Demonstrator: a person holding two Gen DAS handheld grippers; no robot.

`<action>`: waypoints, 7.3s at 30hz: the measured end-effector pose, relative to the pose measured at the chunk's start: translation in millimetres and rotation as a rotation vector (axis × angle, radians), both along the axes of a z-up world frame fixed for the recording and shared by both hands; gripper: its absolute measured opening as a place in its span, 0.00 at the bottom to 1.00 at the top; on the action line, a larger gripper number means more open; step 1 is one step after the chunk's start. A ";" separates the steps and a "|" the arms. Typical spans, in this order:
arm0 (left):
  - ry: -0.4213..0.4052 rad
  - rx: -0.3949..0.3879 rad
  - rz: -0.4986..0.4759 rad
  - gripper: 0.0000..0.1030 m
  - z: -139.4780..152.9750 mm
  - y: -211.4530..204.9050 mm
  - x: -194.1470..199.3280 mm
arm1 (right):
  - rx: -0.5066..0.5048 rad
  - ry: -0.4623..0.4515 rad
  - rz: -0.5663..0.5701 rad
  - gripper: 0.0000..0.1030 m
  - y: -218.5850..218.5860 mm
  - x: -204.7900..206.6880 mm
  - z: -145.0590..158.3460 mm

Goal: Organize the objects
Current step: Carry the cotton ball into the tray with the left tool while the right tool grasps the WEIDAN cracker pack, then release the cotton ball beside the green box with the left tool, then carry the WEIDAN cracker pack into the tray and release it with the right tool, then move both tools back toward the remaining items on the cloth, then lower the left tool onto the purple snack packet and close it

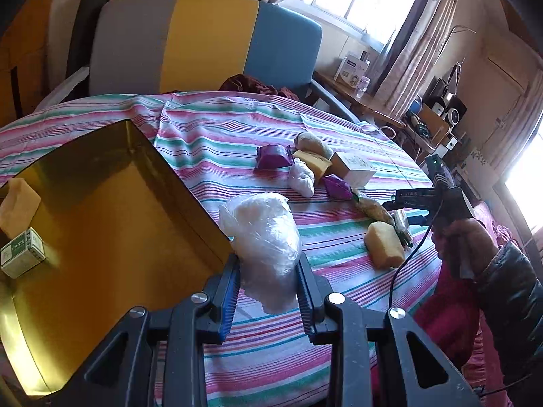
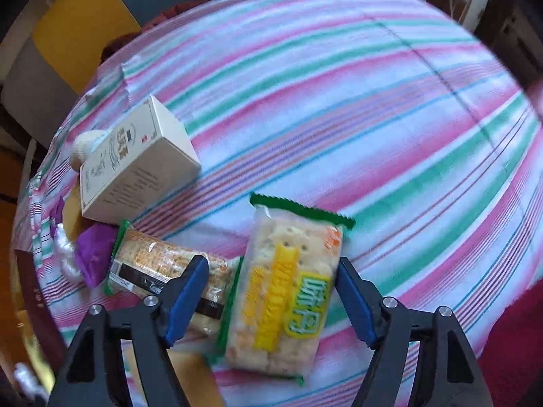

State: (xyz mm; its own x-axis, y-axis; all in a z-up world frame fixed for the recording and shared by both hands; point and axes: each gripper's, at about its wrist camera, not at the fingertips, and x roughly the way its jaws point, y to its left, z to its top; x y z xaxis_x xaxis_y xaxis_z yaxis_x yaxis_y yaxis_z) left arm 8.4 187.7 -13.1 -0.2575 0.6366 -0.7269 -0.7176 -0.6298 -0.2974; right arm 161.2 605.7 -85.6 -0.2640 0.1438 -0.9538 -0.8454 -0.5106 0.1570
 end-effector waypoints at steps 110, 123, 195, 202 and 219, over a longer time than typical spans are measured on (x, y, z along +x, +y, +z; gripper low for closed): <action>0.041 -0.134 0.842 0.42 -15.4 -276.2 -71.2 | -0.228 0.247 0.959 0.48 -430.3 -267.5 39.3; 0.028 -0.124 0.830 0.42 -19.9 -272.0 -70.7 | -0.445 0.197 1.077 0.58 -493.2 -259.7 -10.0; 0.138 -0.218 0.177 0.42 13.9 32.4 -51.4 | 0.255 0.383 0.050 0.82 -32.0 -40.2 74.7; 0.103 -0.209 0.106 0.42 9.1 76.0 -56.1 | 0.210 0.393 -0.015 0.83 -20.6 -30.6 70.0; -0.396 -0.079 0.077 0.42 -49.9 175.3 -122.8 | 0.129 0.409 -0.010 0.85 -16.5 -33.3 62.9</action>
